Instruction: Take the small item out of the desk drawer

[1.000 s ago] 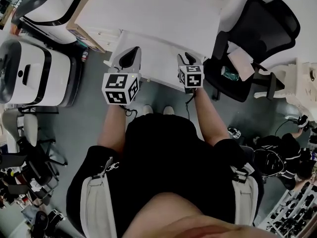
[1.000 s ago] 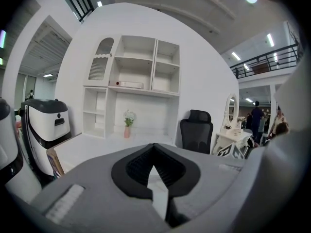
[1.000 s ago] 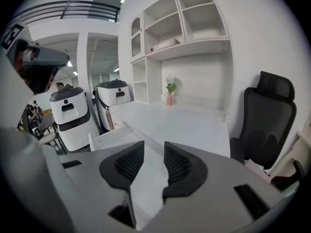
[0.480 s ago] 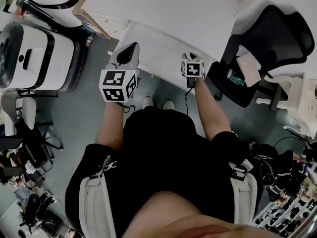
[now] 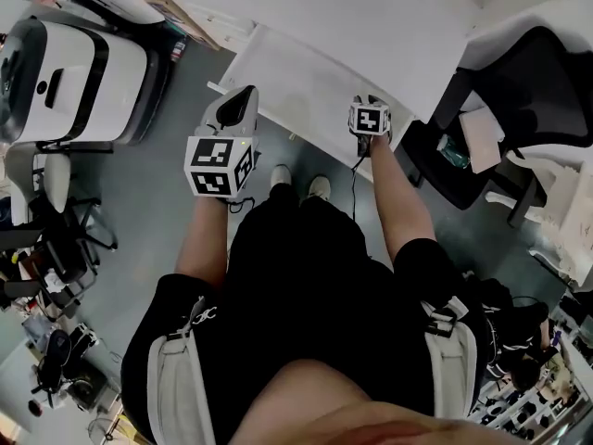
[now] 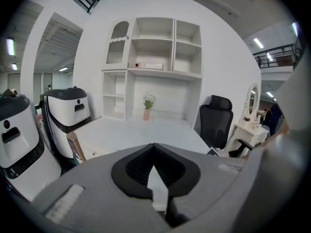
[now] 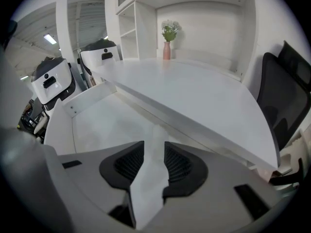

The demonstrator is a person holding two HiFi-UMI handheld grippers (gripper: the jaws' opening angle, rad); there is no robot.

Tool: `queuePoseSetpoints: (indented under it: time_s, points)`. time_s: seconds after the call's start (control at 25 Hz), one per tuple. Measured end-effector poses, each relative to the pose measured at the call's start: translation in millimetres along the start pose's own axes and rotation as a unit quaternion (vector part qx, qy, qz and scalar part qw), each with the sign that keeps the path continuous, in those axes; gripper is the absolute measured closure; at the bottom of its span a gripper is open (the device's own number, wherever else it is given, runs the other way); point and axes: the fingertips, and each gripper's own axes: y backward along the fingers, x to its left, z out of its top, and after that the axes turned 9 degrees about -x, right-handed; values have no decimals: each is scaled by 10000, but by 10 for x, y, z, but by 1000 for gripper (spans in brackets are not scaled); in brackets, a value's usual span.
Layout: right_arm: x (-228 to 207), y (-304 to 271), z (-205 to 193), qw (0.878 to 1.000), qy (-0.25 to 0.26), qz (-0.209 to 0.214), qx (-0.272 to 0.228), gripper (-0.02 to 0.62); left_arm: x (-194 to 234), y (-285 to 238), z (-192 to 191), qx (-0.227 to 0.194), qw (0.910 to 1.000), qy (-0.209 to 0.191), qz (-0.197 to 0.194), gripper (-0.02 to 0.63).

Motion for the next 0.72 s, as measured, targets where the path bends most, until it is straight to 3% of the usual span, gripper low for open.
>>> queuePoseSetpoints:
  time_s: [0.2, 0.72]
  points:
    - [-62, -223, -34, 9999, -57, -90, 88, 471, 32, -1, -160, 228, 9996, 21, 168, 594]
    - [-57, -556, -318, 9957, 476, -344, 723, 472, 182, 245, -378, 408, 9980, 97, 477, 594]
